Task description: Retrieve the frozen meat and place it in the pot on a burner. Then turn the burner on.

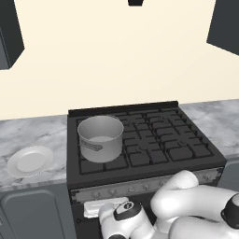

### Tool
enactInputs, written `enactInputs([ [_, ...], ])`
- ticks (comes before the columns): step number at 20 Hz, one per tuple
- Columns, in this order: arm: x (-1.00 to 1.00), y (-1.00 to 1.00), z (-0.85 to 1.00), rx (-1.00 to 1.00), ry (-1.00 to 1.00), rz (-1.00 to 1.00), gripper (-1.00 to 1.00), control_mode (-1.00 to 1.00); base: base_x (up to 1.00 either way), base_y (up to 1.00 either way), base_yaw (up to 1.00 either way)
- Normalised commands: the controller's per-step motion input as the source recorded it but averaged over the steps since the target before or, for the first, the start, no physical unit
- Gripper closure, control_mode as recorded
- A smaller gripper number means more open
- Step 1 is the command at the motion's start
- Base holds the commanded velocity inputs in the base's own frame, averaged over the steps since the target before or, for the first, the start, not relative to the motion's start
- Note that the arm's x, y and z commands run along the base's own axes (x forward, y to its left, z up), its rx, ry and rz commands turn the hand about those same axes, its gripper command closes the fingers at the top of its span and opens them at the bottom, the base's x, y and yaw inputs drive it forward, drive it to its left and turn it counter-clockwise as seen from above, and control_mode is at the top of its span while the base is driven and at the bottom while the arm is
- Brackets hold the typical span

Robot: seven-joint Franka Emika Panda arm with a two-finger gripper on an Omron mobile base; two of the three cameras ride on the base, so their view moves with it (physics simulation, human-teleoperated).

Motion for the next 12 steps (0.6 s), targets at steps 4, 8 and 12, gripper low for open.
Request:
enactInputs([
  [4, 0.16, 0.0, 0.0, 0.0, 0.0, 0.05, -1.0, -1.0, 0.0, 0.0, 0.0],
  [8, 0.23, 0.0, -0.08, 0.0, 0.0, 0.06, -1.0, -1.0, 0.0, 0.0, 0.0],
  [12, 0.22, -0.01, -0.19, 0.0, 0.0, 0.06, -1.0, -1.0, 0.0, 0.0, 0.0],
])
